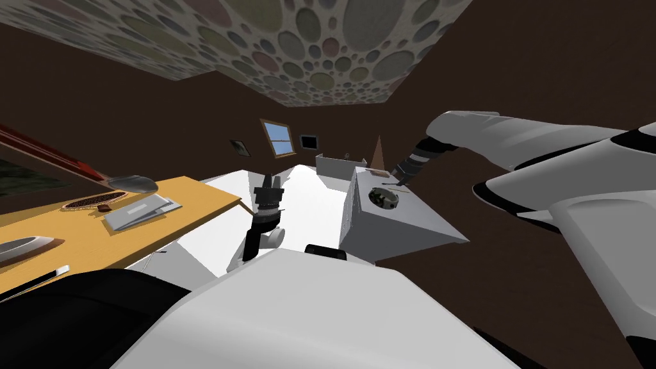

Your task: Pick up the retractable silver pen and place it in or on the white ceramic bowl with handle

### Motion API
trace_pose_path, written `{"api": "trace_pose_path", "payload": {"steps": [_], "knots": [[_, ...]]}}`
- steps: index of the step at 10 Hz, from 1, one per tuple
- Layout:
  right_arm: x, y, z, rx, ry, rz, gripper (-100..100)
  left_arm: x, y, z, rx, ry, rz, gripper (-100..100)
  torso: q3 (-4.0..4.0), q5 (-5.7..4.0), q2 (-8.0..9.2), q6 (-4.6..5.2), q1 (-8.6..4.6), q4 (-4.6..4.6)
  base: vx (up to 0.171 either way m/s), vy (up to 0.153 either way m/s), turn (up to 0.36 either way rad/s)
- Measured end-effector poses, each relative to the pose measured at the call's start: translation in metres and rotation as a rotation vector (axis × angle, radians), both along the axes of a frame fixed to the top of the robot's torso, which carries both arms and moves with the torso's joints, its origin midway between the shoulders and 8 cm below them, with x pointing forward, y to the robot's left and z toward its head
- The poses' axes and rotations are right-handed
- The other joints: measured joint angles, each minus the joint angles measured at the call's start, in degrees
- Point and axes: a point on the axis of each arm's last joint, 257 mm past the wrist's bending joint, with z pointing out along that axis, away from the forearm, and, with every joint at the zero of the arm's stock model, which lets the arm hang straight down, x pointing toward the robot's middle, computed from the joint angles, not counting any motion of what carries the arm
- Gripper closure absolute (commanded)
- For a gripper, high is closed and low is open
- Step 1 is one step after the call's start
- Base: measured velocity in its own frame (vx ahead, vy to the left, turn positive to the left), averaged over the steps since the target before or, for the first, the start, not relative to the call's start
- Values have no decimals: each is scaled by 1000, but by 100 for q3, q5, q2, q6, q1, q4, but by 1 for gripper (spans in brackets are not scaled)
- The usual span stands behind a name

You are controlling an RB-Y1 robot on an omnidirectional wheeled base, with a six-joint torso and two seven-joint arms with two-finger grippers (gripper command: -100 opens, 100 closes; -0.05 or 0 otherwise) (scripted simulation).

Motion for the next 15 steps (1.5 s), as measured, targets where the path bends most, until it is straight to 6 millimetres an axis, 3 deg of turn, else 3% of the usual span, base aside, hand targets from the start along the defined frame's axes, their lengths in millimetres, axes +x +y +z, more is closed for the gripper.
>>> {"api": "trace_pose_path", "payload": {"steps": [1,9,11,15], "knots": [[-2,-4,-4,-11,12,-7,-100,0,0,0,0,0,0,0,-4,1,-6,-1,5,-2,-22,-30,203],[-8,-14,18,10,-9,-83,-100,0,0,0,0,0,0,0,3,-1,5,-1,-3,1,-31,-33,89],[-11,-22,14,-11,8,-107,-100,0,0,0,0,0,0,0,-3,1,-6,0,7,-1,-17,-12,113],[-12,-31,29,0,-21,-153,-100,0,0,0,0,0,0,0,3,2,7,-6,0,1,-38,-34,101]]}}
